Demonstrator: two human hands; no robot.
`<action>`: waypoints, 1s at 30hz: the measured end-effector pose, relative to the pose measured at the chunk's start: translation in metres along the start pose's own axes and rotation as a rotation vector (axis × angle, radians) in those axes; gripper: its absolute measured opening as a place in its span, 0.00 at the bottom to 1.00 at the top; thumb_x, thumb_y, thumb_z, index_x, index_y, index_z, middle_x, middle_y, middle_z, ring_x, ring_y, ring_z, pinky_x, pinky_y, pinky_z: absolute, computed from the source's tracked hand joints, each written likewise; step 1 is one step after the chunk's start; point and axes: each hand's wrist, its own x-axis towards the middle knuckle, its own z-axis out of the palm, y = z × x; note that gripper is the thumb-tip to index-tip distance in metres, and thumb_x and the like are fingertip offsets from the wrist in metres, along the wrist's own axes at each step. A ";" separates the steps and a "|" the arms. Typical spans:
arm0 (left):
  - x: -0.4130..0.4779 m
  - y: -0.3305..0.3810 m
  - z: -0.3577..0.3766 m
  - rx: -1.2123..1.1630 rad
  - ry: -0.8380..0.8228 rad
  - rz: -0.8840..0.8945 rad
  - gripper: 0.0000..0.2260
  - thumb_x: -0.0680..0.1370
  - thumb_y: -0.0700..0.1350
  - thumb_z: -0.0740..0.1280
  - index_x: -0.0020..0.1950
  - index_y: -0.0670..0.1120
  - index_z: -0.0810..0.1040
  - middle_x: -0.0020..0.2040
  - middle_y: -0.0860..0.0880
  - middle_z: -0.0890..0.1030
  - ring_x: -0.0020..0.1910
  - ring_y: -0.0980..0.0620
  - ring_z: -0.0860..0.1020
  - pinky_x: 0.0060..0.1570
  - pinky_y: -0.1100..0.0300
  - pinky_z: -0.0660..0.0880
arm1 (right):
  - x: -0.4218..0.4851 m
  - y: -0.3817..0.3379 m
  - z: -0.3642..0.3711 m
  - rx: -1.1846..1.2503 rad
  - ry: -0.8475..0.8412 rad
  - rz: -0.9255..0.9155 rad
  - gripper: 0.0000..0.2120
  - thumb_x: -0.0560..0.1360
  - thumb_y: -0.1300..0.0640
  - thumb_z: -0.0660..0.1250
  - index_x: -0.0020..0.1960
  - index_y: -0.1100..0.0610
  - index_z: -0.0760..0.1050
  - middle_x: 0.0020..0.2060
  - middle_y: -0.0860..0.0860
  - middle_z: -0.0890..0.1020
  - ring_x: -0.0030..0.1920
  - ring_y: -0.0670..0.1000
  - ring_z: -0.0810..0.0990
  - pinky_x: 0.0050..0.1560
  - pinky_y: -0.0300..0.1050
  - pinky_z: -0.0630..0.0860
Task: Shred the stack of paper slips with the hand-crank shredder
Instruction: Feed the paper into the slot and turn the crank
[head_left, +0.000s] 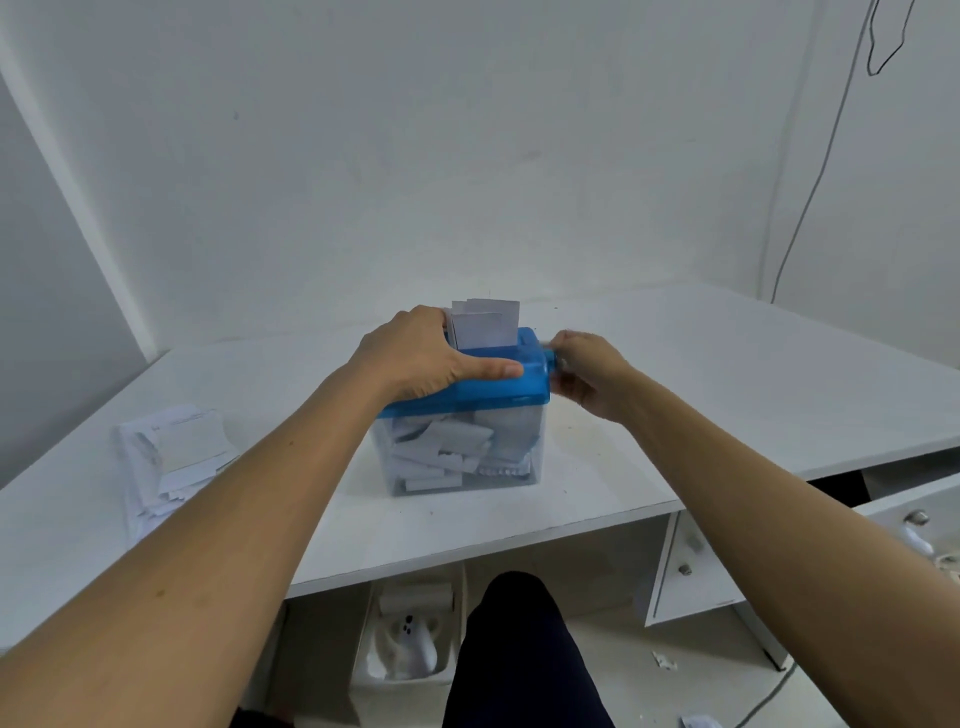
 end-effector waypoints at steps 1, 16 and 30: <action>0.001 0.000 0.000 0.002 -0.004 0.002 0.41 0.53 0.79 0.68 0.60 0.59 0.76 0.52 0.59 0.79 0.49 0.56 0.76 0.48 0.54 0.75 | -0.005 0.004 0.000 0.022 -0.012 0.052 0.05 0.82 0.62 0.61 0.48 0.60 0.74 0.41 0.56 0.76 0.38 0.50 0.73 0.40 0.41 0.76; -0.001 0.005 -0.004 -0.022 -0.037 0.009 0.43 0.49 0.79 0.71 0.56 0.55 0.77 0.50 0.54 0.80 0.50 0.51 0.78 0.56 0.45 0.78 | -0.097 0.024 -0.016 -0.441 0.021 -0.141 0.18 0.84 0.49 0.60 0.45 0.61 0.78 0.28 0.52 0.75 0.25 0.47 0.71 0.28 0.39 0.74; -0.003 0.007 -0.007 0.022 -0.083 0.025 0.45 0.51 0.78 0.69 0.62 0.57 0.76 0.57 0.57 0.78 0.54 0.52 0.77 0.60 0.48 0.77 | -0.083 -0.030 -0.030 -0.324 -0.171 -0.578 0.21 0.78 0.45 0.66 0.42 0.63 0.81 0.28 0.49 0.73 0.29 0.49 0.71 0.35 0.47 0.75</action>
